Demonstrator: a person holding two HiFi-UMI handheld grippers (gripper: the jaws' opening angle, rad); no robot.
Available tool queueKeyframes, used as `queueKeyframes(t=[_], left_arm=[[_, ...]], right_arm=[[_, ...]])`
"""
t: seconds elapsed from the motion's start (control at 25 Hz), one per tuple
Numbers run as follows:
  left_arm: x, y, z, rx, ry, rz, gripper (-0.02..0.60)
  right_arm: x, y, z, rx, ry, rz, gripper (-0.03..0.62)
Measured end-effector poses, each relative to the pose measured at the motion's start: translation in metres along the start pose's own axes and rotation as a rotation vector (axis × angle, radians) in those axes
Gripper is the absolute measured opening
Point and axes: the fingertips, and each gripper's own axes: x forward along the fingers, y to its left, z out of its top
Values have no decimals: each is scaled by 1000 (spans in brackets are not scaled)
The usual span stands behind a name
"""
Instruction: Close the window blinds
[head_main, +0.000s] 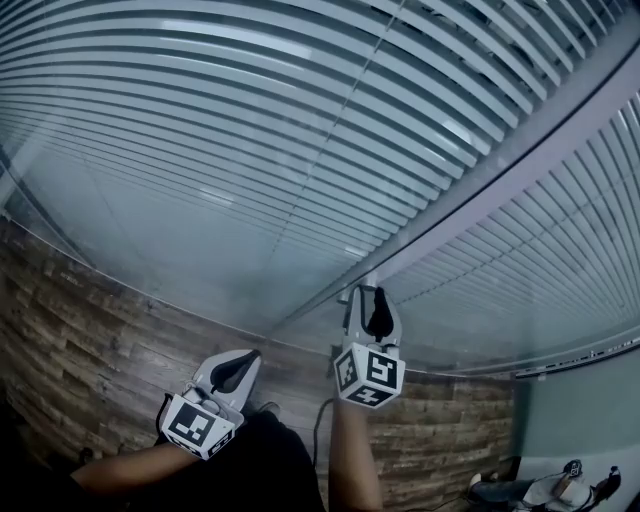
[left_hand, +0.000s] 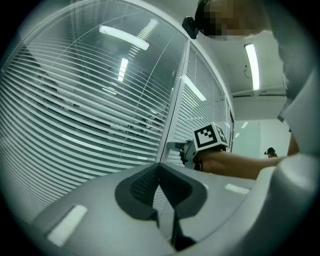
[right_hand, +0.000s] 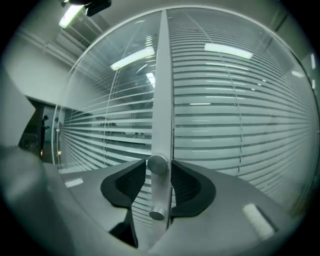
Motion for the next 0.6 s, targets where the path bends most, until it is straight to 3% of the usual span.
queueKeyframes(t=[0.12,0.28,0.44,0.6], left_arm=[[0,5,1,4,0,-3,0],[-2,10,4,13,-1,-18,0],[-4,17,2,14,3,-30,0],[-2,18,-2,15,4,-48,0]], right_arm=[[1,-2,4,130,-25,-6,149],[-1,-4,5,186,-43,-34,130],[0,0,3,156,-45,-38,129],[2,-2,-2,40,-13,-24,129]])
